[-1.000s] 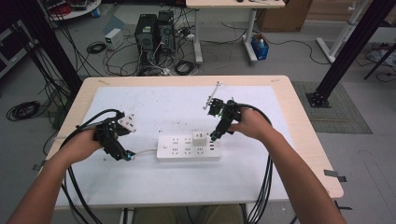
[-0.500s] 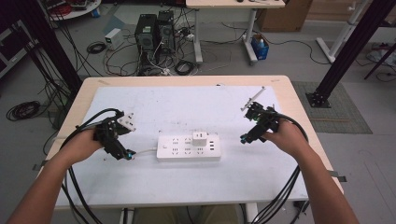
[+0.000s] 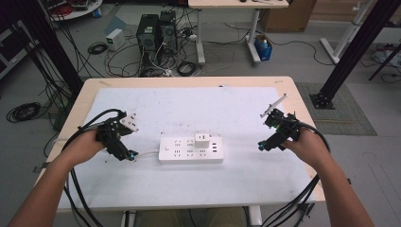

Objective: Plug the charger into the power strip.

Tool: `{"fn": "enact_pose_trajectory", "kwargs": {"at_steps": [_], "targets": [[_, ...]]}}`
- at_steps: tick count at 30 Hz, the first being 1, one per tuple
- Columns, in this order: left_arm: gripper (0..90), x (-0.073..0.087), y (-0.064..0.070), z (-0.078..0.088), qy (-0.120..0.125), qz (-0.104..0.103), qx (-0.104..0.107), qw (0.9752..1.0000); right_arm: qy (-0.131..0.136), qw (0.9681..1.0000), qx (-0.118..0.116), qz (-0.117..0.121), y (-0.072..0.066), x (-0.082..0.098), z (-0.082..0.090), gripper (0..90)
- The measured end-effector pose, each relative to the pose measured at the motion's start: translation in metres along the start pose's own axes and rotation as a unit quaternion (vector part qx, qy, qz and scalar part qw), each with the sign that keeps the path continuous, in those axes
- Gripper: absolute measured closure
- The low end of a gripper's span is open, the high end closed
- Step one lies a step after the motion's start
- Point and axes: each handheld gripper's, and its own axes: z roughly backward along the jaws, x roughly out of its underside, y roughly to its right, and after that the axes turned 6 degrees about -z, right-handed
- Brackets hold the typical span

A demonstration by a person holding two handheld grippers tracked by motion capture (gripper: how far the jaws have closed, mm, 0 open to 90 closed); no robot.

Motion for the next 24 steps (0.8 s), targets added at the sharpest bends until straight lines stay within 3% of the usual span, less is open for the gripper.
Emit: {"fn": "enact_pose_trajectory", "kwargs": {"at_steps": [24], "targets": [[16.9, 0.001, 0.002, -0.002, -0.003, 0.000, 0.003, 1.0000, -0.013, 0.9998, -0.011, 0.011, -0.004, 0.007, -0.012, 12.7]]}}
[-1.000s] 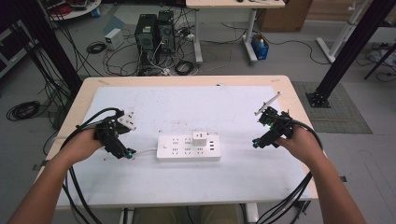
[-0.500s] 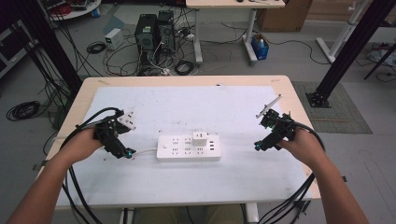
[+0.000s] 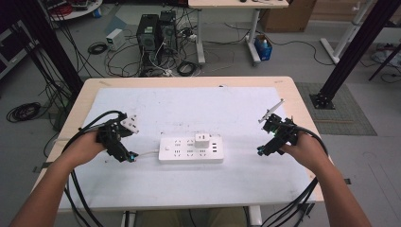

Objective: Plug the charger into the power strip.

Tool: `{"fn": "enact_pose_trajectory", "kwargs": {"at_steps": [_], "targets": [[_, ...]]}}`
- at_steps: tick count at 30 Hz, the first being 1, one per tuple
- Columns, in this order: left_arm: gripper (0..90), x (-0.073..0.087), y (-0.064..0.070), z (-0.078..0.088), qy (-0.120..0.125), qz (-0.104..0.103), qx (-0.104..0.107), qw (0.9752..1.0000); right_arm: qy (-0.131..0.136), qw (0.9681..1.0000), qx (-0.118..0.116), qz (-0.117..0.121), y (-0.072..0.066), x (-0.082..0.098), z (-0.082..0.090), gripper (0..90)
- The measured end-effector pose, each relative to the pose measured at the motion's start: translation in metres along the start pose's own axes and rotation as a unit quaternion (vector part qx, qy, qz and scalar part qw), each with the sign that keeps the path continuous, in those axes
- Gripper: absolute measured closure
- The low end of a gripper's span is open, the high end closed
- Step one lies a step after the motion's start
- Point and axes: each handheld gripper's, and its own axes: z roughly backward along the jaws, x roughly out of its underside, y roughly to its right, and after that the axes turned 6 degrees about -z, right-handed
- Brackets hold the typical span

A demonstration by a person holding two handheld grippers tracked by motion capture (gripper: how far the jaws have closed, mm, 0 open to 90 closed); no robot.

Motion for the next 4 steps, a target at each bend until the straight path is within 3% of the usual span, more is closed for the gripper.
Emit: {"fn": "enact_pose_trajectory", "kwargs": {"at_steps": [4], "targets": [[16.9, 0.0014, 0.0003, 0.0004, 0.004, 0.003, -0.002, 1.0000, 0.001, 1.0000, -0.001, -0.003, -0.0005, 0.0014, 0.0002, 12.7]]}}
